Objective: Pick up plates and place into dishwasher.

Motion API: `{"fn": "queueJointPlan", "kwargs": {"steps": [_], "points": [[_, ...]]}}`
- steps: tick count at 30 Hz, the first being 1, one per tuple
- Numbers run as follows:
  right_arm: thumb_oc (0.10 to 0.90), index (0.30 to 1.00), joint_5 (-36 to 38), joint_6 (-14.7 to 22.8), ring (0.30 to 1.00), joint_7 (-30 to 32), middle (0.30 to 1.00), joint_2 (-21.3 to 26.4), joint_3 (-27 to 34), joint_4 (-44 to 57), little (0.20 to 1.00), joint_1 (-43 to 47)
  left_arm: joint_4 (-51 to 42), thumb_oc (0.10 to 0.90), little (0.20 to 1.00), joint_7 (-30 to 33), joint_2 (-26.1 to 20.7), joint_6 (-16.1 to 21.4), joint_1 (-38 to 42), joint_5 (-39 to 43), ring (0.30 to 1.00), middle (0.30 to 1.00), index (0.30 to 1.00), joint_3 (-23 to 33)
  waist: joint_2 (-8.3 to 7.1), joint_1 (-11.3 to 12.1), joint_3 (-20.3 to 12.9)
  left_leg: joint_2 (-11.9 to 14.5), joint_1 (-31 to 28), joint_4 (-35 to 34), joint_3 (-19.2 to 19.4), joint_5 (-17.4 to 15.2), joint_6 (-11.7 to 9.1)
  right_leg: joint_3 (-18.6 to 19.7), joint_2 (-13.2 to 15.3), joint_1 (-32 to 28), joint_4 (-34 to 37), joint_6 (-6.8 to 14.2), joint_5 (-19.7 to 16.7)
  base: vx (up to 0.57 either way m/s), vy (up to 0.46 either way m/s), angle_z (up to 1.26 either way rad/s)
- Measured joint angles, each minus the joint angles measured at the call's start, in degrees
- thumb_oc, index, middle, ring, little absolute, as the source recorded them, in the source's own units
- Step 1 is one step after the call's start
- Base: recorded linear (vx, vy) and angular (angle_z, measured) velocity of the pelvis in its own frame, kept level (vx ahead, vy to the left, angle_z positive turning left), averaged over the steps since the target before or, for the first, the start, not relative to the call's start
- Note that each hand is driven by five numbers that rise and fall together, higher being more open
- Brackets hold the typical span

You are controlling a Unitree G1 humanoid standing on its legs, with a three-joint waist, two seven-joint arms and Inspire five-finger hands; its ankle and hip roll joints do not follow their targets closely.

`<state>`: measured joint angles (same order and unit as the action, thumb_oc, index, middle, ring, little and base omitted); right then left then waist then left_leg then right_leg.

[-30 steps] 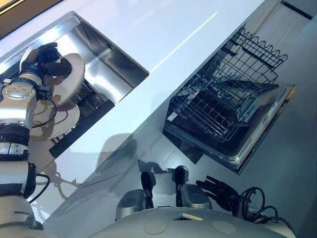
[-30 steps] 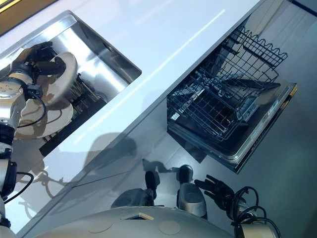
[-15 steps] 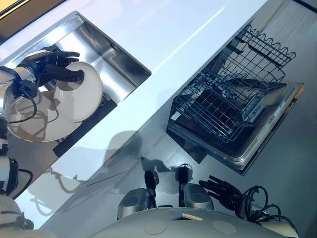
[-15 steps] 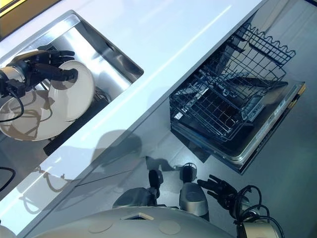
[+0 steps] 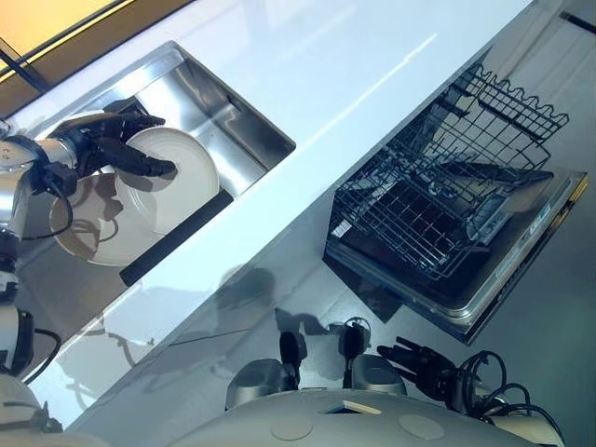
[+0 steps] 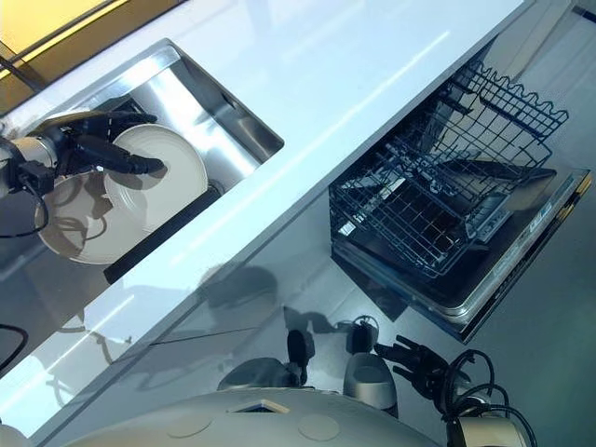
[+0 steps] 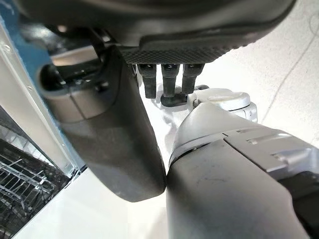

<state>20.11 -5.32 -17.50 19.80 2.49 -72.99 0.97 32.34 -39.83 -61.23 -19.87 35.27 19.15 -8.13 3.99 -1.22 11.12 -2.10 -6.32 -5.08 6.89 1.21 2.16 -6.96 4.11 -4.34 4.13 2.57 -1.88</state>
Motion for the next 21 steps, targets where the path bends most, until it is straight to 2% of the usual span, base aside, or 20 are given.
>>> {"fn": "queueJointPlan", "kwargs": {"steps": [1, 2, 4, 5, 6, 12, 21], "points": [[0.8, 0.9, 0.0, -0.07, 0.9, 0.04, 0.9, 0.04, 0.0, -0.2, 0.9, -0.05, -0.01, 0.718, 0.818, -0.75, -0.07, -0.01, -0.33, -0.48, 0.829, 0.829, 0.829, 0.0, 0.0, 0.17, -0.45, -0.01, 0.0, 0.0, 0.0, 0.01, 0.02, 0.01, 0.0, 0.0, 0.0, 0.0, 0.0, 0.0, 0.0, 0.0], [0.8, 0.9, -0.01, -0.07, 0.9, 0.07, 0.9, 0.04, 0.0, -0.28, 0.9, -0.3, -0.01, 0.534, 0.634, -1.39, -0.13, -0.08, -0.6, -0.89, 0.672, 0.672, 0.672, 0.0, -0.02, 0.34, -0.9, -0.01, -0.03, 0.0, 0.01, 0.02, 0.02, 0.03, 0.0, -0.01, 0.0, 0.0, 0.0, -0.03, -0.02, 0.0], [0.8, 0.9, 0.0, -0.05, 0.9, 0.08, 0.9, 0.04, 0.0, -0.43, 0.9, -0.85, -0.02, 0.331, 0.431, -2.72, -0.25, -0.24, -1.17, -1.18, 0.498, 0.498, 0.498, -0.08, -0.08, 0.71, -1.87, -0.05, -0.03, 0.0, 0.01, 0.05, 0.07, 0.07, 0.03, -0.01, 0.0, 0.0, 0.0, -0.03, -0.022, 0.0], [0.8, 0.9, 0.0, -0.09, 0.9, 0.08, 0.9, 0.03, -0.01, -0.66, 0.9, -0.89, -0.02, 0.171, 0.271, -3.19, -0.25, -0.27, -1.19, -1.18, 0.361, 0.361, 0.361, -0.08, -0.12, 0.86, -2.12, -0.07, -0.04, 0.0, 0.01, 0.08, 0.12, 0.08, 0.05, -0.02, -0.02, 0.0, 0.0, -0.03, -0.021, 0.02], [0.8, 0.9, 0.0, -0.1, 0.9, 0.11, 0.9, 0.04, -0.01, -0.77, 0.9, -0.89, -0.02, 0.1, 0.2, -3.56, -0.26, -0.28, -1.22, -1.19, 0.3, 0.3, 0.3, -0.08, -0.15, 0.95, -2.23, -0.1, -0.06, 0.0, 0.0, 0.13, 0.18, 0.08, 0.08, -0.05, -0.03, 0.0, 0.0, -0.03, -0.019, 0.02], [0.8, 0.9, 0.09, -0.08, 0.9, 0.16, 0.9, 0.03, -0.03, -0.83, 0.9, -0.99, -1.61, 0.1, 0.2, -6.72, -0.51, -0.29, -2.75, -1.28, 0.3, 0.3, 0.3, -0.38, -0.25, 1.04, -2.48, -0.12, -0.18, -0.01, 0.0, 0.23, 0.27, 0.2, 0.09, -0.13, -0.11, 0.01, -0.01, -0.04, -0.022, 0.0], [0.8, 0.9, 0.25, -0.02, 0.9, 0.89, 0.9, 0.01, -0.06, -0.74, 0.9, -1.06, -3.02, 0.1, 0.2, -4.4, -0.57, 0.2, -3.24, -2.09, 0.3, 0.3, 0.3, -0.91, -0.59, 1.0, -2.67, -0.07, -0.19, -0.01, -0.18, 0.24, 0.25, 0.1, 0.07, -0.26, 0.02, 0.01, -0.01, -0.02, -0.04, 0.01]]}}
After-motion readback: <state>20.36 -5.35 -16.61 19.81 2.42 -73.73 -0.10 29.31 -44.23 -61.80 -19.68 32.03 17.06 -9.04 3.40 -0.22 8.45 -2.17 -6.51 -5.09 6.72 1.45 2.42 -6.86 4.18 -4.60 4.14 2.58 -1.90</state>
